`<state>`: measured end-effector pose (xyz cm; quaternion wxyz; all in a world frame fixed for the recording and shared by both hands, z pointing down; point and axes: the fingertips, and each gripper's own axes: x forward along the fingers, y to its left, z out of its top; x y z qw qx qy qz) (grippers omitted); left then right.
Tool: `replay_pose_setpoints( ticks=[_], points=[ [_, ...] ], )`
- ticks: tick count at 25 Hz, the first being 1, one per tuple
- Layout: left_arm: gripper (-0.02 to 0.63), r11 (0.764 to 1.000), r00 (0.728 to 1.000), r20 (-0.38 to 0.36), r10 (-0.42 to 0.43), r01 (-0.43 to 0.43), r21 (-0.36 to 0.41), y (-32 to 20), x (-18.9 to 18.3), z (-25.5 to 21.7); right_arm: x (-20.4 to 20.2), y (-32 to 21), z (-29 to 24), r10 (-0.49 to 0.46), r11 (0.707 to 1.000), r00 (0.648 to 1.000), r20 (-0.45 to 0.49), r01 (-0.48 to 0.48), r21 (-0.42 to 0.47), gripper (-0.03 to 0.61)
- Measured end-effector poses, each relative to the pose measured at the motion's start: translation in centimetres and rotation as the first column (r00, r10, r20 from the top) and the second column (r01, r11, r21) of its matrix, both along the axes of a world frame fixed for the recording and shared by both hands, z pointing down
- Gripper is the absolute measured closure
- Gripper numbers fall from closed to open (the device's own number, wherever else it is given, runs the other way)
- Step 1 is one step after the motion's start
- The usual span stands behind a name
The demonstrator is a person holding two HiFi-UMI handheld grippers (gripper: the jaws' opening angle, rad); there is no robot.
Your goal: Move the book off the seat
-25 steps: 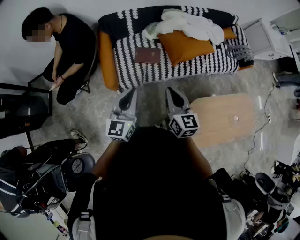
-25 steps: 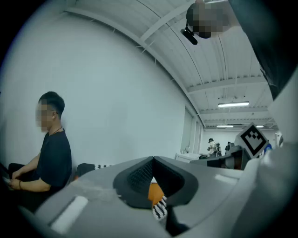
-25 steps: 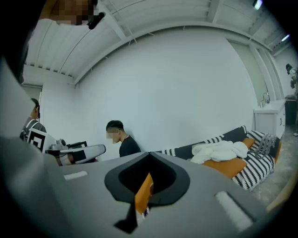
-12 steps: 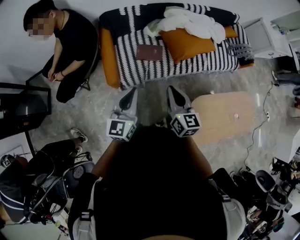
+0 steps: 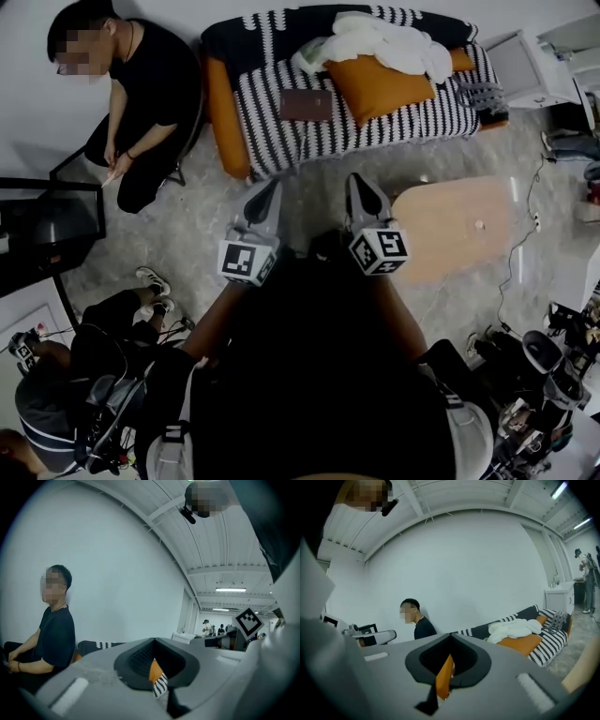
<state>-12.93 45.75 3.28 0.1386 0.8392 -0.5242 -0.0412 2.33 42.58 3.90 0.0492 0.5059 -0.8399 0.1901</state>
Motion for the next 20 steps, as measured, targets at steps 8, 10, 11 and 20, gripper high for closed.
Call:
replay_pose_setpoints(
  ticks=[8,10,11,20],
  points=[
    [0.609,0.999,1.0,-0.013,0.007,-0.007,-0.044,-7.4,-1.8,1.7,-1.5,-6.3,1.9,0.028,0.999,1.0,-0.008,-0.029,-0.037,0.569],
    [0.609,0.999,1.0,-0.018,-0.001,0.0,-0.035,-8.7,-1.7,1.4,-1.5,-7.6,2.1,0.029,0.999,1.0,-0.003,-0.029,-0.034,0.571],
    [0.609,1.0,1.0,-0.019,-0.006,0.006,-0.025,-8.3,-1.5,1.1,-1.3,-7.2,1.9,0.027,0.999,1.0,-0.002,-0.027,-0.027,0.571],
    [0.609,1.0,1.0,-0.007,-0.01,0.01,0.0,-11.1,1.2,0.5,0.4,-9.9,2.0,0.006,1.0,1.0,0.004,-0.006,-0.009,0.571]
  ],
)
